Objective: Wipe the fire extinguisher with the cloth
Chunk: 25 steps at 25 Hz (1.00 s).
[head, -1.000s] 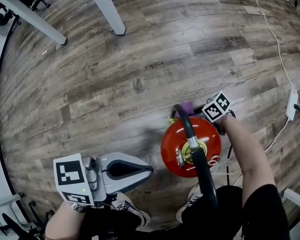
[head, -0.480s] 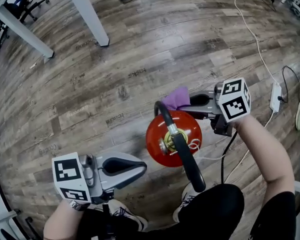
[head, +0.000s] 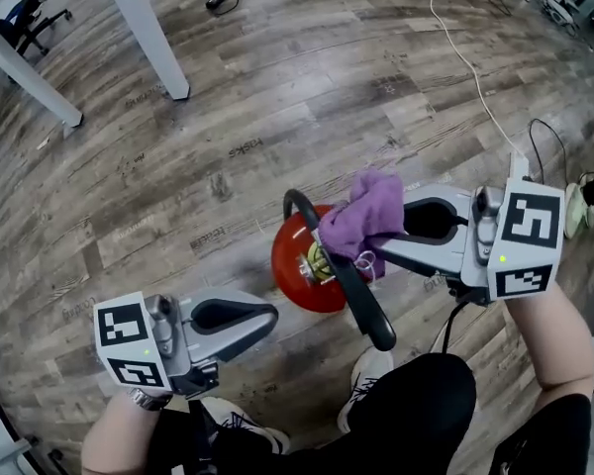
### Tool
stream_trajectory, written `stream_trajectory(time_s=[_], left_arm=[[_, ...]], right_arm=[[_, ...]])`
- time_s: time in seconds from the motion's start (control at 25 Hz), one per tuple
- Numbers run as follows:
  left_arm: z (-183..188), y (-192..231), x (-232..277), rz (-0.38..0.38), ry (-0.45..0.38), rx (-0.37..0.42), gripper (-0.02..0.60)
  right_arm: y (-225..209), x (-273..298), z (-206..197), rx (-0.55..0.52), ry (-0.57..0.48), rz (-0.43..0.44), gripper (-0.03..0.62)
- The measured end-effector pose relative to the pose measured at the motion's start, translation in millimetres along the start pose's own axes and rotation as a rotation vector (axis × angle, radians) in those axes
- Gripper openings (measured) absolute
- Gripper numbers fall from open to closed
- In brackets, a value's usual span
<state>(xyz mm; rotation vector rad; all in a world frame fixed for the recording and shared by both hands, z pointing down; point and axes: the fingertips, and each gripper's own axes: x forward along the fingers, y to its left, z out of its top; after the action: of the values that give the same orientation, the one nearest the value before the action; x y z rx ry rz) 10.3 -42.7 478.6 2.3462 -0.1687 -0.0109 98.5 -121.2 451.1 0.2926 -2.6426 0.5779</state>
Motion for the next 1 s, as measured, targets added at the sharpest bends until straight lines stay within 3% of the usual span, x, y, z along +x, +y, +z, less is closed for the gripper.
stream_trajectory(time_s=[0.24,0.52,0.64,0.84,1.0], left_arm=[[-4,4,-8,0.013,0.0,-0.011,0.002],[-10,16,-11,0.036,0.003,-0.042,0.002],[-13,20,-13,0.047,-0.002,-0.056,0.002],[-14,21,-18,0.074,-0.016,-0.062,0.002],[-18,19,-22,0.095,-0.008,-0.066,0.002]], right_arm=[[-3,-20,-36,0.081,-0.144,-0.064,0.086],[-28,21,-146,0.243,-0.133,-0.047,0.086],[-52,54,-208,0.348,-0.082,-0.045,0.087],[-78,112,-329,0.546,0.097,-0.073,0.087],[-77,145,-388,0.691,0.168,-0.111,0.089]])
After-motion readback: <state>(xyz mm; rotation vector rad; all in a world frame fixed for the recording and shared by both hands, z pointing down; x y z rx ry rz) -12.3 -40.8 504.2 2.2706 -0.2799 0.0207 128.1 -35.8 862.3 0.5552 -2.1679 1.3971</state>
